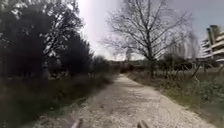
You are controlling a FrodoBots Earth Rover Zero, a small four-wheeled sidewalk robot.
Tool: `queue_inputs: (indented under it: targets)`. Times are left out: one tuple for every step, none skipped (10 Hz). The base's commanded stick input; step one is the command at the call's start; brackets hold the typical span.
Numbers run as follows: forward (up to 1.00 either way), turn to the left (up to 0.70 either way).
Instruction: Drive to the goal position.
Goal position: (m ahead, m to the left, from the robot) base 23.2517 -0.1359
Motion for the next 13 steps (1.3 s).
queue_inputs:
  targets:
    - [1.0,0.0]
    - [1.0,0.0]
    - [1.0,0.0]
    - [1.0,0.0]
    - [1.0,0.0]
    - [1.0,0.0]
    - [1.0,0.0]
    - [1.0,0.0]
    - [1.0,0.0]
    - [1.0,0.0]
    - [1.0,0.0]
    - [1.0,-0.4]
    - [1.0,-0.36]
